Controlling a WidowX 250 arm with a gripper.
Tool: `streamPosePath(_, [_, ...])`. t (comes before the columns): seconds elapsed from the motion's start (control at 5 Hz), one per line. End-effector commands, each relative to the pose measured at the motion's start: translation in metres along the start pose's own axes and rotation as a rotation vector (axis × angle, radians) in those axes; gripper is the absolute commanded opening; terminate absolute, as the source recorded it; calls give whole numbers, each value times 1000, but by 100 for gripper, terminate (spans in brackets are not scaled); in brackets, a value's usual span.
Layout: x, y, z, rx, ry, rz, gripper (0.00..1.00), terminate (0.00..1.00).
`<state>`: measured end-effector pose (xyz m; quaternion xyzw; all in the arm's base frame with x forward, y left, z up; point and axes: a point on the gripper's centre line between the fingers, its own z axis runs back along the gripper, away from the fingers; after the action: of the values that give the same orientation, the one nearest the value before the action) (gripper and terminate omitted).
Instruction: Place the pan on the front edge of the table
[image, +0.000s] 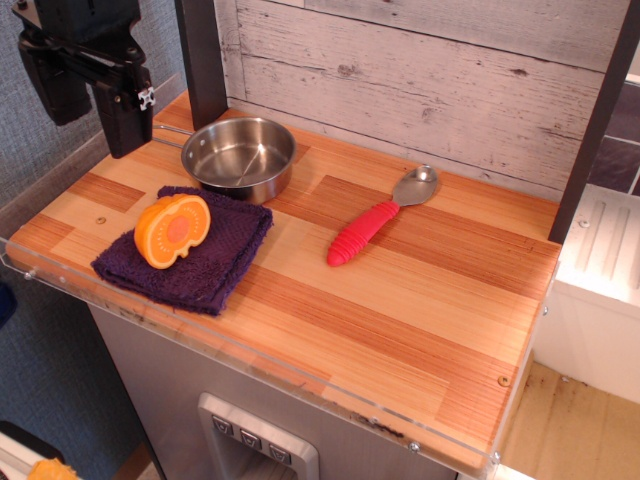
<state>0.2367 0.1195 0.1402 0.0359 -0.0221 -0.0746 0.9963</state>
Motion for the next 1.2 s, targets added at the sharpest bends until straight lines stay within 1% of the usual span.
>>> streamPosePath(0.0, [0, 0, 0, 0, 0, 0, 100, 0])
streamPosePath(0.2, [32, -9, -17, 110, 30, 20, 100, 0])
streamPosePath(0.4, [77, -33, -29, 83, -5, -95, 100, 0])
streamPosePath(0.6, [117, -47, -35, 90, -31, -99, 100, 0])
streamPosePath(0.8, [138, -44, -42, 13, -75, -6, 100, 0])
streamPosePath(1.0, [145, -29, -60, -50, -53, 134, 100, 0])
